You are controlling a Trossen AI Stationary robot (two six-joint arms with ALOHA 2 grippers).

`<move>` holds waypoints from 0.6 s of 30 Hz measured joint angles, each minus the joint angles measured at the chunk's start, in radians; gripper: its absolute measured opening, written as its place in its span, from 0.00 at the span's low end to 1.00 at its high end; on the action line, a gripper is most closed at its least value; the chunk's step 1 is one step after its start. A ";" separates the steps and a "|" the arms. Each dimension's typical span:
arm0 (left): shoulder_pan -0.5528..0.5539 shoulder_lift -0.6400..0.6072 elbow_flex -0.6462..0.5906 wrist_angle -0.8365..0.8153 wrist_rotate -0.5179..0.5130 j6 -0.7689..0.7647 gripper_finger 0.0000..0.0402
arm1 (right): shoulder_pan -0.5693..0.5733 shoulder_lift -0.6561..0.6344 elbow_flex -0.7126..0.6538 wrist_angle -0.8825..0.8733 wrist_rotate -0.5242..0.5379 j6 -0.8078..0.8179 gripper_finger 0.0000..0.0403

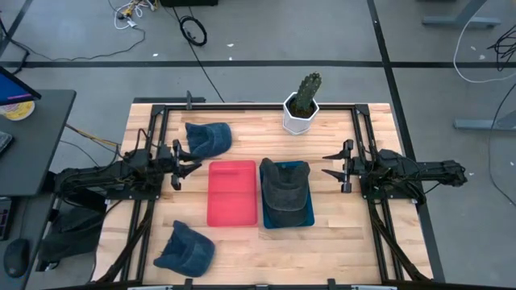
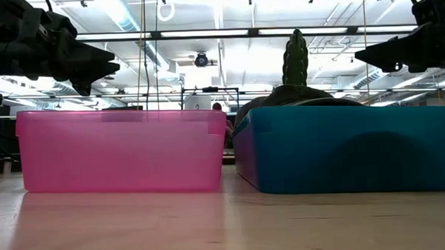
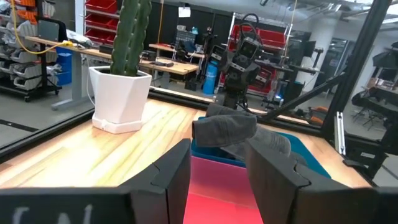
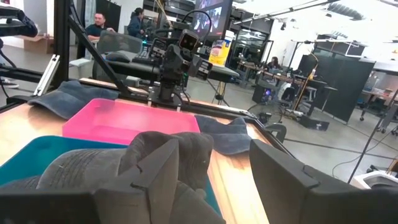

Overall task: Pick & Place hat
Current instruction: Put the bottom blue cap into the red bin

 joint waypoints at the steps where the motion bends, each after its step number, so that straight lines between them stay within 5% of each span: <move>1: 0.000 0.000 0.000 0.000 0.000 -0.017 0.39 | 0.000 0.000 0.000 0.000 0.000 0.000 0.50; 18: 0.000 0.000 0.000 0.084 -0.001 -0.187 0.39 | 0.000 0.000 0.000 0.000 0.000 0.003 0.50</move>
